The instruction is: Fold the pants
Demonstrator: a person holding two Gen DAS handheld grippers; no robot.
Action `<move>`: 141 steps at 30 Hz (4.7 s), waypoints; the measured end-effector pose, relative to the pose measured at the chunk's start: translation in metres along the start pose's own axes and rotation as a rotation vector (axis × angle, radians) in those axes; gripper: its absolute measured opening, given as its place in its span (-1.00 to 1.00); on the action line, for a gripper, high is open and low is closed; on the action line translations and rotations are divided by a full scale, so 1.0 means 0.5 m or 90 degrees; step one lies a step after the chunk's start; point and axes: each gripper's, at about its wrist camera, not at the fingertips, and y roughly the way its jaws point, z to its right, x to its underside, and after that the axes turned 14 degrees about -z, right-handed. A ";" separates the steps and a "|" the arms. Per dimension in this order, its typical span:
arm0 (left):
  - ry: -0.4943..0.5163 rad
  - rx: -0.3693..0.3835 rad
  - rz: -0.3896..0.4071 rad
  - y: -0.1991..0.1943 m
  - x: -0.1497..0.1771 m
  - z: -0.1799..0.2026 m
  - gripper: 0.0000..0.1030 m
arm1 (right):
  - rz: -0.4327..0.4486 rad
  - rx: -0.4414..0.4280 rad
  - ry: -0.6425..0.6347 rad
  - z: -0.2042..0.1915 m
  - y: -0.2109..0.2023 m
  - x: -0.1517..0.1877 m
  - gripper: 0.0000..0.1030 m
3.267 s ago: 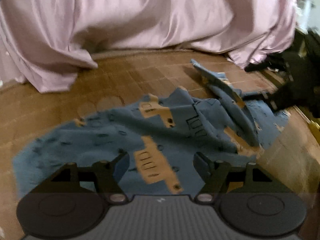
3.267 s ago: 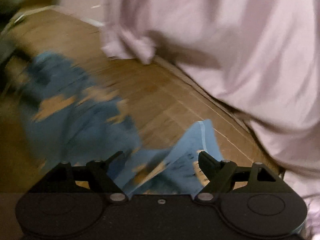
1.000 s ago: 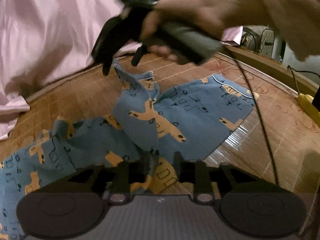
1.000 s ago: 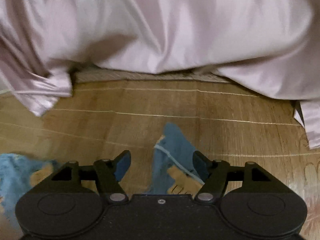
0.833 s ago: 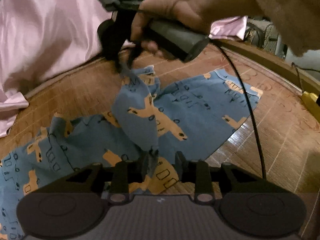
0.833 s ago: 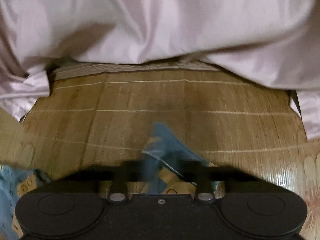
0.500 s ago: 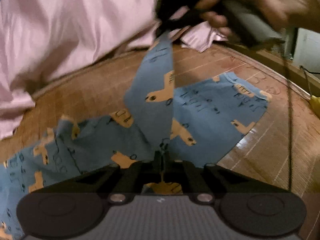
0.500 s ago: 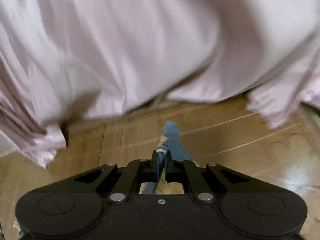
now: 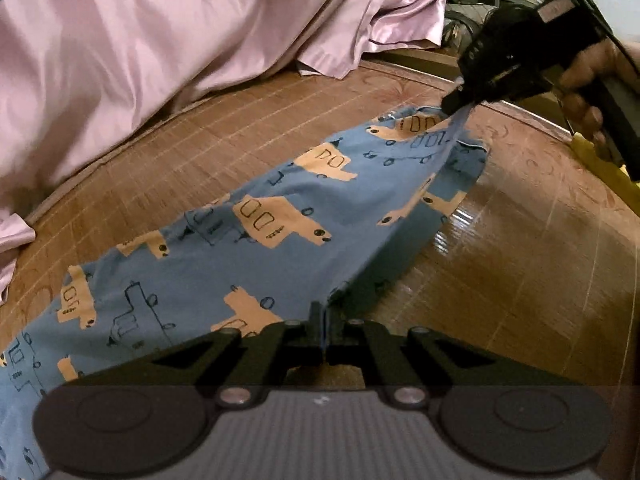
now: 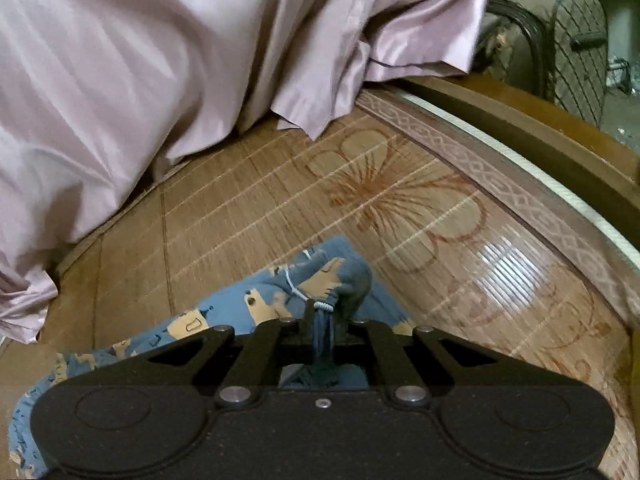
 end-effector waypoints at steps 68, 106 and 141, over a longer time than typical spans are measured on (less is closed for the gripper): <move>-0.318 -0.151 -0.106 -0.087 0.322 -0.482 0.08 | -0.132 0.071 -0.411 -0.262 0.103 0.219 0.48; -0.118 0.005 -0.055 -0.026 0.288 -0.540 0.75 | -0.183 -0.140 -0.660 -0.767 0.324 0.136 -0.93; -0.224 -0.165 -0.112 -0.151 0.247 -0.425 0.99 | 0.099 0.010 -0.106 -0.016 -0.035 0.229 0.98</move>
